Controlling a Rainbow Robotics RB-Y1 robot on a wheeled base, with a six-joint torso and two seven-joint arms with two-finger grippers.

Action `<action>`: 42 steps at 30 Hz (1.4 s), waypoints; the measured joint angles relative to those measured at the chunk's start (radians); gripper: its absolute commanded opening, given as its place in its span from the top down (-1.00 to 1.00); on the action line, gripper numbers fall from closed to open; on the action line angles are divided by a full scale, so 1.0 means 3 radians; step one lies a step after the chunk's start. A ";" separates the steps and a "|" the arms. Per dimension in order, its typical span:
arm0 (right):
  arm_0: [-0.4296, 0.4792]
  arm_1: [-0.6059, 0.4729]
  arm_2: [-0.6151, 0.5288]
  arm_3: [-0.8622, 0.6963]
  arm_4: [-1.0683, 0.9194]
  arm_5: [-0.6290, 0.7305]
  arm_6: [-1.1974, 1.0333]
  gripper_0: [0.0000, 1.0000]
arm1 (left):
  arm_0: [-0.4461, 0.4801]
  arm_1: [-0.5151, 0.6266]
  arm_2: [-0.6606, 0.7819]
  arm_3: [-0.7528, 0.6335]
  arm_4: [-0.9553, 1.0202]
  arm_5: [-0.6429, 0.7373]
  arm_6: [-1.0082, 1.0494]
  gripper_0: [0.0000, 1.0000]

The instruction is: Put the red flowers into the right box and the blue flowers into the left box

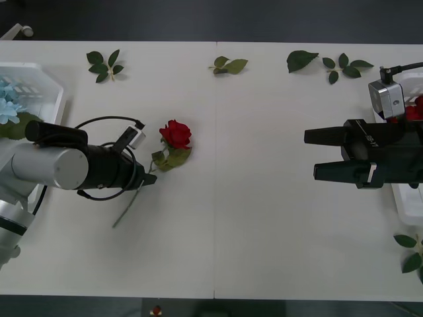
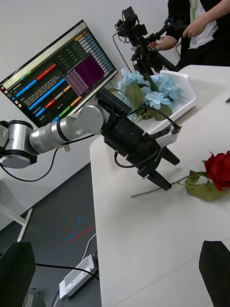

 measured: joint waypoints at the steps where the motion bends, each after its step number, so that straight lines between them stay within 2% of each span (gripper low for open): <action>1: 0.0000 0.0000 0.0000 0.0000 0.0000 0.0000 0.0000 -1.00 | 0.0000 -0.0022 -0.0024 0.0009 -0.0063 -0.0024 0.0000 -1.00; 3: 0.0000 0.0000 0.0000 0.0000 0.0000 0.0000 0.0000 -1.00 | 0.0000 -0.0061 -0.0061 0.0011 -0.0190 -0.0037 0.0000 -0.95; 4: 0.0000 0.0000 0.0000 0.0000 0.0000 0.0000 0.0000 -1.00 | 0.0000 -0.0077 -0.0069 0.0011 -0.0217 -0.0037 0.0000 -0.80; 5: 0.0000 0.0000 0.0000 0.0000 0.0000 0.0000 0.0000 -1.00 | 0.0000 -0.0092 -0.0070 0.0012 -0.0230 -0.0037 0.0000 -0.75; 6: 0.0000 0.0000 0.0000 0.0000 0.0000 0.0000 0.0000 -1.00 | 0.0000 -0.0104 -0.0069 0.0012 -0.0237 -0.0037 0.0000 -0.55; 9: 0.0000 0.0000 0.0000 0.0000 0.0000 0.0000 0.0000 -1.00 | 0.0000 -0.0112 -0.0069 0.0016 -0.0238 -0.0037 0.0000 -0.28; 10: 0.0000 0.0000 0.0000 0.0000 0.0000 0.0000 0.0000 -1.00 | 0.0000 -0.0112 -0.0069 0.0018 -0.0241 -0.0037 0.0000 0.06; 12: 0.0000 0.0000 0.0000 0.0000 0.0000 0.0000 0.0000 -1.00 | 0.0000 -0.0112 -0.0069 0.0020 -0.0269 -0.0037 0.0000 0.44; 13: 0.0000 0.0000 0.0000 0.0000 0.0000 0.0000 0.0000 -1.00 | -0.0001 -0.0112 -0.0069 0.0020 -0.0289 -0.0037 0.0000 0.54; 14: 0.0000 0.0000 0.0000 0.0000 0.0000 0.0000 0.0000 -1.00 | -0.0001 -0.0112 -0.0069 0.0020 -0.0304 -0.0037 0.0000 0.73; 17: 0.0000 0.0000 0.0000 0.0000 0.0000 0.0000 0.0000 -1.00 | -0.0002 -0.0112 -0.0069 0.0022 -0.0320 -0.0037 0.0000 0.98; 28: 0.0000 0.0000 0.0000 0.0000 0.0000 0.0000 0.0000 -1.00 | -0.0088 -0.0112 -0.0210 0.0038 -0.0374 -0.0037 0.0000 1.00; 32: 0.0000 0.0000 0.0000 0.0000 0.0000 0.0000 0.0000 -1.00 | -0.0126 -0.0111 -0.0184 0.0038 -0.0104 -0.0036 0.0000 1.00; 42: 0.0000 0.0000 0.0000 0.0000 0.0000 0.0000 0.0000 -1.00 | -0.0126 -0.0057 0.0711 -0.0292 0.1052 0.0609 -0.0001 1.00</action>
